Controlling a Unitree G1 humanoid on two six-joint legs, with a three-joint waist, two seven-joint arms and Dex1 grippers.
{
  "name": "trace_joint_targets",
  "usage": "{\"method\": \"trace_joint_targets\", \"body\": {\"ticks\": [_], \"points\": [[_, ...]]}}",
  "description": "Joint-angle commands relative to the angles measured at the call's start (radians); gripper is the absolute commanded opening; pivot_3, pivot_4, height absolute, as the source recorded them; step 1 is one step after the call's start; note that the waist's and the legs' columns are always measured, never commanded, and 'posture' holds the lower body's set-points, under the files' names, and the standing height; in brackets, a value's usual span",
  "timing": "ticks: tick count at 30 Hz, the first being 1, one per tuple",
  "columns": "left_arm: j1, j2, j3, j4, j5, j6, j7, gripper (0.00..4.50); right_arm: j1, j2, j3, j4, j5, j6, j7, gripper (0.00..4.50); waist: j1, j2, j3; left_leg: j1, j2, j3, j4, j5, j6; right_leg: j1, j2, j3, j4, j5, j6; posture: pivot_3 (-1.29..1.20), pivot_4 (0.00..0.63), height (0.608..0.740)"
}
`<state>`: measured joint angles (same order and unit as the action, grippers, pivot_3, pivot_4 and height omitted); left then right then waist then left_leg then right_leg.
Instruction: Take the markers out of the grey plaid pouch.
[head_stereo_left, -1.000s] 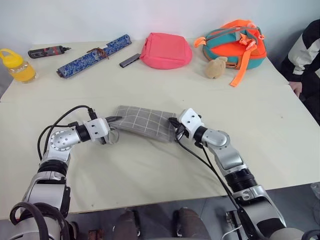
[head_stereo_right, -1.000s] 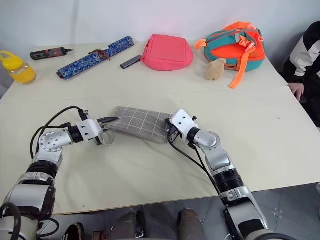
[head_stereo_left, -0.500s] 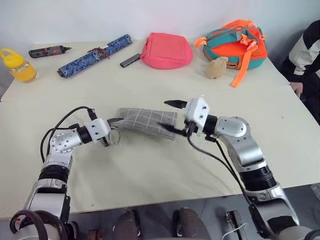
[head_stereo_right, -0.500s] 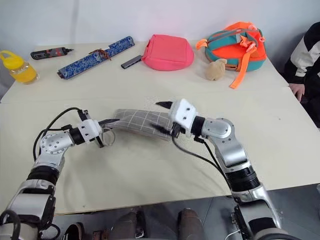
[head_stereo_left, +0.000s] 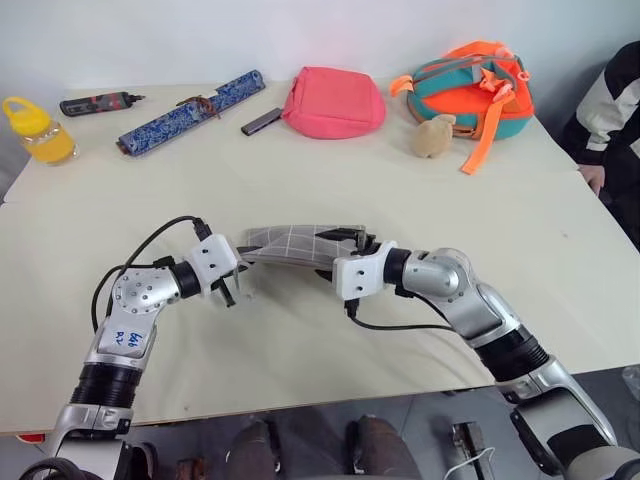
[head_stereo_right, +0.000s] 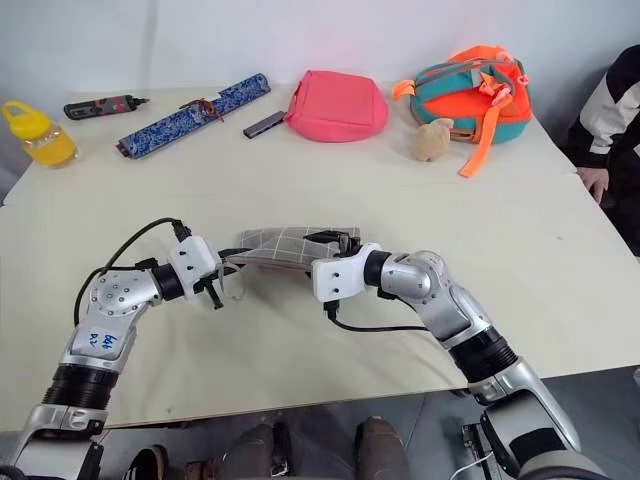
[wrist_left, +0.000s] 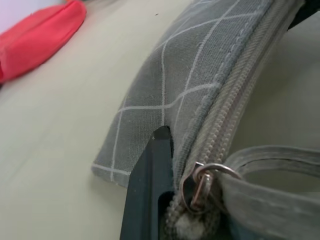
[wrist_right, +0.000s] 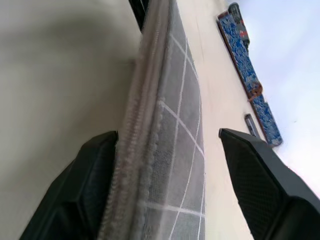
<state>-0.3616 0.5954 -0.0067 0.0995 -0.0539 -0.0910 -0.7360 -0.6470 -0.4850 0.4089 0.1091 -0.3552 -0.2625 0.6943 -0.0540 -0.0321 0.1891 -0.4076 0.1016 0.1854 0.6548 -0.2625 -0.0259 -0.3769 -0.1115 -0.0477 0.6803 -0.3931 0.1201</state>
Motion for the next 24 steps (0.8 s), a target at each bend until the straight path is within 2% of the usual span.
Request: {"method": "trace_joint_targets", "body": {"ticks": [1,4,5,6,7,9,11,13,19,24], "points": [[0.008,-0.002,0.022,-0.087,-0.018,0.021,0.021,0.0,-0.022,0.008,-0.034,-0.004,0.005,-0.021,-0.032,2.41,0.0,0.0,0.0,0.0,0.0,0.0,0.0,0.0,0.0,0.0,0.0,0.0,0.0,0.0,0.0,0.0,0.15,0.74],[0.015,-0.001,0.028,-0.109,-0.025,0.035,0.028,0.0,-0.031,0.003,-0.035,0.014,-0.012,-0.03,-0.047,1.36,0.0,0.0,0.0,0.0,0.0,0.0,0.0,0.0,0.0,0.0,0.0,0.0,0.0,0.0,0.0,0.0,0.15,0.74],[0.021,-0.003,0.037,-0.112,-0.033,0.037,0.031,0.0,-0.034,0.003,-0.04,0.019,-0.014,-0.032,-0.055,1.31,0.0,0.0,0.0,0.0,0.0,0.0,0.0,0.0,0.0,0.0,0.0,0.0,0.0,0.0,0.0,0.0,0.15,0.74],[0.028,-0.005,0.047,-0.115,-0.045,0.043,0.032,0.0,-0.035,0.007,-0.048,0.024,-0.003,-0.025,-0.058,0.91,-0.001,0.0,0.0,0.0,0.0,0.0,0.0,0.0,0.0,0.0,0.0,0.0,0.0,0.0,0.0,0.0,0.15,0.74],[0.035,-0.007,0.057,-0.117,-0.062,0.056,0.03,0.0,-0.037,0.01,-0.054,0.027,0.005,-0.02,-0.06,0.91,-0.001,0.0,0.0,0.0,0.0,0.0,0.0,0.0,0.0,0.0,0.0,0.0,0.0,0.0,0.0,0.0,0.15,0.74],[0.047,-0.008,0.07,-0.121,-0.099,0.07,0.01,0.0,-0.04,0.01,-0.063,0.035,0.013,-0.019,-0.067,0.43,-0.003,0.0,0.0,0.0,0.0,0.0,-0.001,0.0,0.0,0.0,0.0,0.0,0.0,0.0,0.0,0.0,0.15,0.74],[0.056,-0.017,0.09,-0.133,-0.146,0.094,0.002,0.47,-0.043,0.009,-0.07,0.05,0.017,-0.022,-0.071,0.13,-0.002,0.0,0.0,0.0,0.0,-0.002,-0.001,0.0,0.0,0.0,0.0,0.0,0.0,0.0,0.0,0.0,0.15,0.74],[0.058,-0.016,0.101,-0.14,-0.137,0.086,0.026,0.65,-0.048,0.004,-0.077,0.066,0.021,-0.028,-0.071,0.0,-0.001,0.0,0.0,0.0,0.0,-0.006,-0.001,0.0,0.0,0.0,0.0,0.0,0.0,0.0,0.0,0.0,0.15,0.74],[0.05,-0.027,0.133,-0.14,-0.201,0.071,-0.002,2.47,-0.052,0.017,-0.093,0.071,0.037,-0.033,-0.065,0.0,0.0,0.0,0.0,0.0,0.0,-0.008,0.0,0.0,0.0,0.0,-0.001,0.0,0.0,0.0,0.0,0.0,0.15,0.74],[0.065,0.025,0.184,-0.075,-0.178,-0.133,-0.055,2.47,-0.04,0.01,-0.125,0.081,0.12,-0.053,-0.03,0.0,-0.004,0.0,0.0,0.0,0.0,-0.008,-0.001,0.0,0.0,0.0,0.0,0.0,0.0,0.0,0.0,0.0,0.15,0.74]]}}
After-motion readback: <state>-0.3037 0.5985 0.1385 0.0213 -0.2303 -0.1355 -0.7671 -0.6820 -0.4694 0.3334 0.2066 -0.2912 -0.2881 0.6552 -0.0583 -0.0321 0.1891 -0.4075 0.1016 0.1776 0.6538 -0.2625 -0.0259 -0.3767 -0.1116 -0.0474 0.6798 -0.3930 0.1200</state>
